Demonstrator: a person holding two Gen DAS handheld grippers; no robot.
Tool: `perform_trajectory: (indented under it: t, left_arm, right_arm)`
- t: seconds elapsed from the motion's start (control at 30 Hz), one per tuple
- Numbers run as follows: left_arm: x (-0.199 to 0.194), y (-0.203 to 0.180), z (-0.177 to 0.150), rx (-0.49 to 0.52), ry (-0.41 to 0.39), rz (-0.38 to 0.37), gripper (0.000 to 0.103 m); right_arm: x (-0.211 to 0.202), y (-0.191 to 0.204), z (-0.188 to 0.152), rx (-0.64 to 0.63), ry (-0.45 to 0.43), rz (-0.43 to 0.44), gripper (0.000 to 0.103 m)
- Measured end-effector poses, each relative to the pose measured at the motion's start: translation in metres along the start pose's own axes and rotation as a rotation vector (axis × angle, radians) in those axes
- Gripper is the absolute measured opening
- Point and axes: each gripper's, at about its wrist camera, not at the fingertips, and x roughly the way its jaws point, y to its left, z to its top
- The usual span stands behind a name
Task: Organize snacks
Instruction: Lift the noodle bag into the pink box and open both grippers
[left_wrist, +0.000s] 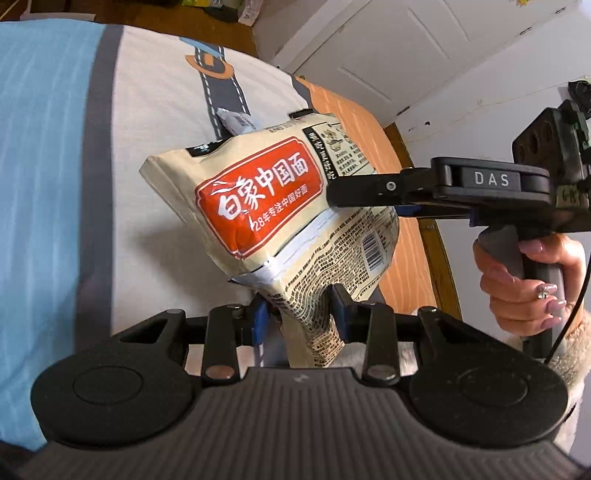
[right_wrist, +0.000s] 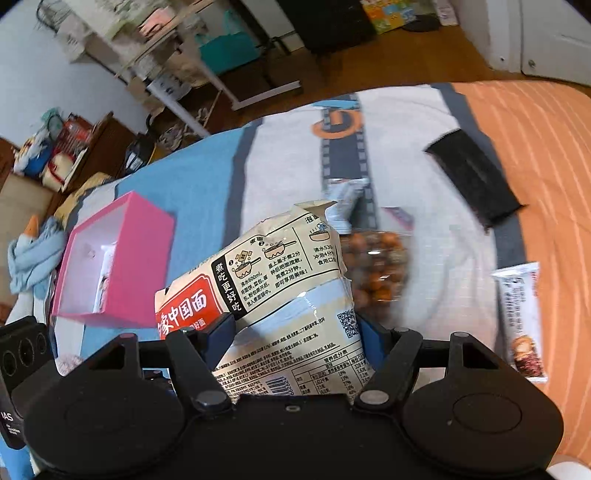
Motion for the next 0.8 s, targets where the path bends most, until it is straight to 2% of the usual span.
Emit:
perform_trajectory:
  t: [0.1,0.3,0.53,0.67,0.77,0.8]
  left_arm:
    - [-0.021,0.004,-0.008,0.013,-0.02,0.016,0.034]
    - [-0.071,0.022,-0.019,-0.007,-0.059,0.029,0.034]
    - [-0.142,0.053,-0.032,-0.009,-0.164,0.057,0.034]
    - [-0.18,0.08,-0.042,-0.021,-0.224,0.082,0.034]
    - [-0.208,0.105,-0.04,-0.065,-0.245,0.116,0.034]
    - [-0.218,0.113,-0.039,-0.072,-0.253,0.131,0.034]
  right_arm:
    - [0.0,0.015,-0.002,-0.024,0.007,0.006,0.075]
    - [0.005,0.087,-0.004,-0.145,0.004,0.022,0.075]
    - [0.011,0.159,-0.001,-0.222,-0.033,0.072,0.074]
    - [0.022,0.201,0.001,-0.278,-0.081,0.129,0.066]
    - [0.034,0.215,0.007,-0.27,-0.083,0.165,0.062]
    - [0.047,0.228,0.013,-0.259,-0.086,0.205,0.061]
